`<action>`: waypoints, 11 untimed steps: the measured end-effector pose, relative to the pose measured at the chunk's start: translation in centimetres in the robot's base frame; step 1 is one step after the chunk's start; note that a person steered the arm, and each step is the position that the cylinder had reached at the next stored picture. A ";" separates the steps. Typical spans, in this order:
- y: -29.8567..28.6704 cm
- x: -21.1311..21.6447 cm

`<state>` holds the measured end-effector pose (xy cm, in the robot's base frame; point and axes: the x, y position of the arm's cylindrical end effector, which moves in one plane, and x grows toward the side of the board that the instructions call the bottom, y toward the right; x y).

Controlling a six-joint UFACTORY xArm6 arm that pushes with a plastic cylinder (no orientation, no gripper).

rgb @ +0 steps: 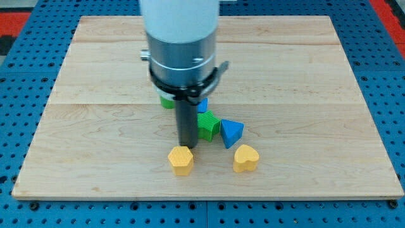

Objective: Separate the green star from the triangle

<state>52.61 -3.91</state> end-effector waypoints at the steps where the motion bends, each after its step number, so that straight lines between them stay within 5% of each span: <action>1: -1.9 -1.5; 8: 13.1 -7.3; 11: 18.6 -6.2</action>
